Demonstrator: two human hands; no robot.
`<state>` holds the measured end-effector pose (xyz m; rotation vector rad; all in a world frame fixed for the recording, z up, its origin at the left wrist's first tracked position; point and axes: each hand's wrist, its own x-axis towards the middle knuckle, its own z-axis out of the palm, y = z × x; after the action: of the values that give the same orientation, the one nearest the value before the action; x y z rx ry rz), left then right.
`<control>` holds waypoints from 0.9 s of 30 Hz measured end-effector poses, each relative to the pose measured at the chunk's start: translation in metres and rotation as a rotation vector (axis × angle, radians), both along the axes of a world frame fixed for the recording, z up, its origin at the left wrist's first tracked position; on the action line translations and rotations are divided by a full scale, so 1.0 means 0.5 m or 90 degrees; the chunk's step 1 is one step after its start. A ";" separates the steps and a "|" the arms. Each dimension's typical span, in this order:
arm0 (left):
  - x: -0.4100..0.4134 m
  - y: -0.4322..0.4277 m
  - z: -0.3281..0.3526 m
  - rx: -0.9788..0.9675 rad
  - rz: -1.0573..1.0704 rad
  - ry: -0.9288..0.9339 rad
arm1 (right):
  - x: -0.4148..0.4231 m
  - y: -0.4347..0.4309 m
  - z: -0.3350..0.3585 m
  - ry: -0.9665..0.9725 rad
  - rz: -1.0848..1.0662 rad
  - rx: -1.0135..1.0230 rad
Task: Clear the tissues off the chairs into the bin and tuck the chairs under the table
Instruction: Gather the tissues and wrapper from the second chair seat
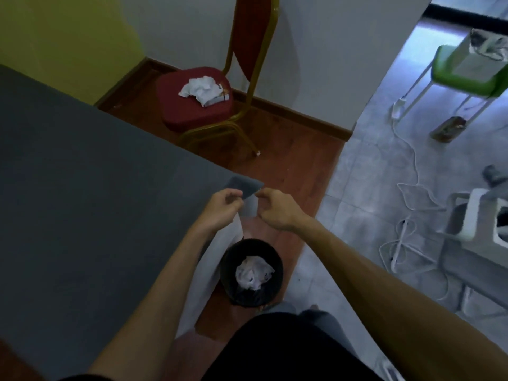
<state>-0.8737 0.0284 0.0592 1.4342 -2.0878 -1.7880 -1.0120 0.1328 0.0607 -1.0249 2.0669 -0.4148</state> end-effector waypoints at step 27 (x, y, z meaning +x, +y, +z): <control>-0.548 -0.178 -0.099 -0.081 0.390 -0.031 | -0.637 -0.329 -0.119 -0.012 0.329 -0.104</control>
<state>-1.1478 -0.0606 0.0098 1.8253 -1.4982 -1.3619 -1.3307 -0.0318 0.0014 -1.5883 1.6852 -0.3236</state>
